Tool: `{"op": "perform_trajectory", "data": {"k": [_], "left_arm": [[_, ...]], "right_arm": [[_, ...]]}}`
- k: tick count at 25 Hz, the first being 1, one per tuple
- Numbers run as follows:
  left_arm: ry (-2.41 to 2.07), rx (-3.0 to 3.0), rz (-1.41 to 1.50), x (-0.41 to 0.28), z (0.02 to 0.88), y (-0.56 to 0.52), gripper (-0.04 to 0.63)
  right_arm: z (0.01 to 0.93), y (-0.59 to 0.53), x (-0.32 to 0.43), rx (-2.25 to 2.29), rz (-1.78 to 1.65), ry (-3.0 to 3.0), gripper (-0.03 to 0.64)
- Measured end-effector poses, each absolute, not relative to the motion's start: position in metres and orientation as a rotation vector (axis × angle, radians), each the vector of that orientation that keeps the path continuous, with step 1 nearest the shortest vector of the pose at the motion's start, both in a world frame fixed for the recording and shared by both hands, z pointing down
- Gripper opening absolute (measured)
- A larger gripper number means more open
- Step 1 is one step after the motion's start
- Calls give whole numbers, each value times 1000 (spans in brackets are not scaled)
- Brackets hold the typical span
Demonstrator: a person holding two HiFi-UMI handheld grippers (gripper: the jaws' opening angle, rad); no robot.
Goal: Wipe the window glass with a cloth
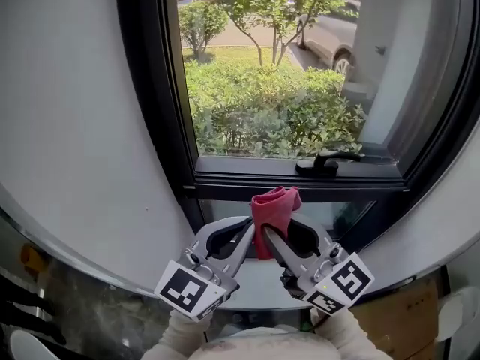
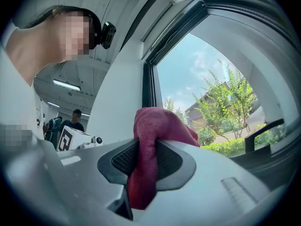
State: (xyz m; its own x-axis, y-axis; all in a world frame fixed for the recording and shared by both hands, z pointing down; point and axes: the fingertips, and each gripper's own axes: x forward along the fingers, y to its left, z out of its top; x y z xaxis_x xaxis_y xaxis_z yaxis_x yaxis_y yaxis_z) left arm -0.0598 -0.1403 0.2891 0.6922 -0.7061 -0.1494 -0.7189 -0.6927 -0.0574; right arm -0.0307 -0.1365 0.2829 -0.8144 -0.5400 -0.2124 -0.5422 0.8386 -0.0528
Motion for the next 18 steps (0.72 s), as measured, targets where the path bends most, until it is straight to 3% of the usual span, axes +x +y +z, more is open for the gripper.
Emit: {"op": "perform_trajectory", "data": {"k": [8,18], "left_arm": [[1212,-2781,235,-92,291,-156,2],[1244,-2734,298,-110,278,-176,2]], "right_arm": [[242,-179,-66,-839,128,2831,118],[103,-245,-107,-885,612,2754,118]]}}
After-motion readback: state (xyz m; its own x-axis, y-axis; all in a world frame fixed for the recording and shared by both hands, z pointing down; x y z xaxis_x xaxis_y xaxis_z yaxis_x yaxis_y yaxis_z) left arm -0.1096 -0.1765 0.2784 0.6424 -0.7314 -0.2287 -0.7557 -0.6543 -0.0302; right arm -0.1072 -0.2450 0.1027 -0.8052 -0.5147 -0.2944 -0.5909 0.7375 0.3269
